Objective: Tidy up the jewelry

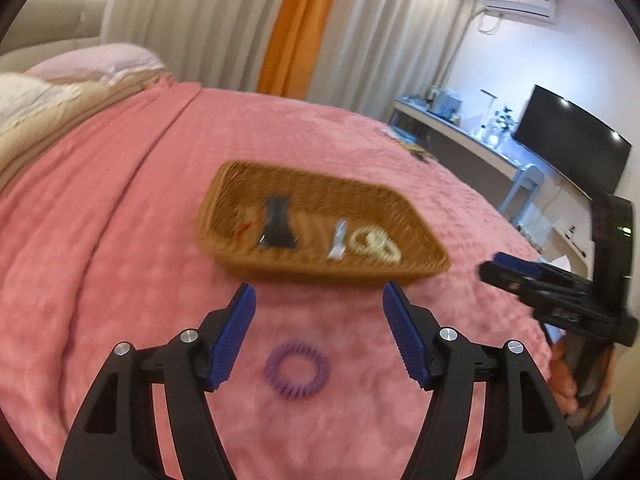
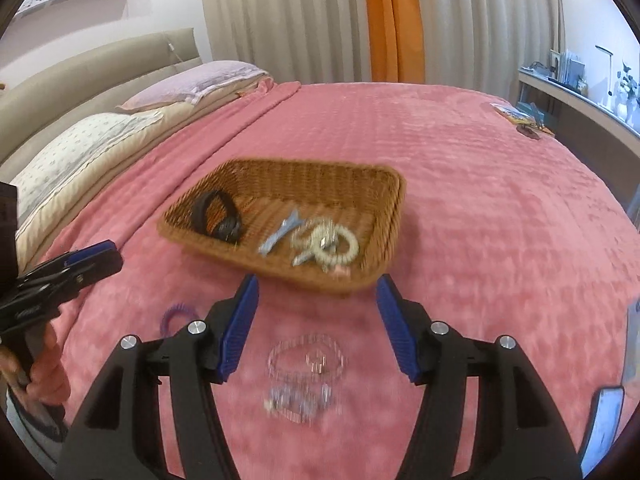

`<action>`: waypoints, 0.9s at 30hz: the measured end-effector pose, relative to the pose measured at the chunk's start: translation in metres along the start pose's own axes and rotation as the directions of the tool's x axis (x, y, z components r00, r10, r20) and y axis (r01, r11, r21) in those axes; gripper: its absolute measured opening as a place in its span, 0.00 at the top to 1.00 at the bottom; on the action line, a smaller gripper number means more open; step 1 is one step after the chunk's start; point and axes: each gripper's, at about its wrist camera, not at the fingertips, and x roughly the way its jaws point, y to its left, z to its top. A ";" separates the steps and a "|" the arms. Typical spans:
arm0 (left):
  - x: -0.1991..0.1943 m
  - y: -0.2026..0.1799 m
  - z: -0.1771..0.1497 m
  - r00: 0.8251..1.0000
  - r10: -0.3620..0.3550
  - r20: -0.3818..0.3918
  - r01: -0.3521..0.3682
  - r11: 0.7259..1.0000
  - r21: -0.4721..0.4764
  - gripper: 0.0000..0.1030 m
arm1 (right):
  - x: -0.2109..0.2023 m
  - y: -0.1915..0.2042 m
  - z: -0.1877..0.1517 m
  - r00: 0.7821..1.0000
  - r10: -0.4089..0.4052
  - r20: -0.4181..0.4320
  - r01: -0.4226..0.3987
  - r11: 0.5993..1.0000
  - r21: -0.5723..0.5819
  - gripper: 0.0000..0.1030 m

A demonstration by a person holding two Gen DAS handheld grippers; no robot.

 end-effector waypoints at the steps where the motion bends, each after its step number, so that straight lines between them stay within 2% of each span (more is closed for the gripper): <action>1: 0.001 0.002 -0.004 1.000 0.000 -0.006 0.000 1.000 -0.009 0.37 | -0.001 0.001 -0.005 1.000 0.000 -0.006 0.000 1.000 -0.002 0.44; 4: 0.007 0.010 -0.020 0.999 0.009 -0.036 -0.010 0.999 -0.039 0.37 | 0.000 0.002 -0.028 0.999 0.012 -0.047 -0.012 1.000 -0.002 0.44; 9: 0.019 0.011 -0.034 0.998 0.018 -0.066 -0.020 0.999 -0.035 0.38 | 0.013 0.009 -0.057 0.995 0.022 -0.102 -0.025 0.999 -0.023 0.44; 17: 0.038 0.016 -0.045 0.991 0.022 -0.133 -0.028 0.999 -0.041 0.44 | 0.033 0.014 -0.074 0.988 0.013 -0.151 -0.018 0.999 -0.035 0.48; 19: 0.042 0.015 -0.046 0.988 0.036 -0.148 -0.041 0.998 -0.037 0.47 | 0.037 0.015 -0.074 0.987 0.013 -0.159 -0.020 0.999 -0.041 0.53; 21: 0.050 0.015 -0.048 0.983 0.054 -0.177 -0.060 0.998 -0.028 0.54 | 0.043 0.016 -0.074 0.984 0.012 -0.176 -0.020 0.999 -0.045 0.63; 23: 0.056 0.013 -0.049 0.977 0.070 -0.202 -0.074 0.997 -0.017 0.67 | 0.049 0.015 -0.075 0.982 0.007 -0.191 -0.016 0.999 -0.041 0.68; 25: 0.059 0.012 -0.050 0.974 0.088 -0.209 -0.092 0.996 -0.009 0.69 | 0.049 0.014 -0.075 0.982 0.028 -0.186 -0.035 0.999 -0.038 0.76; 26: 0.060 0.013 -0.050 0.974 0.089 -0.209 -0.093 0.996 -0.009 0.77 | 0.048 0.014 -0.075 0.982 0.034 -0.186 -0.042 0.998 -0.039 0.85; 27: 0.060 0.013 -0.050 0.974 0.088 -0.210 -0.092 0.996 -0.009 0.83 | 0.047 0.015 -0.076 0.982 0.039 -0.185 -0.048 0.998 -0.043 0.88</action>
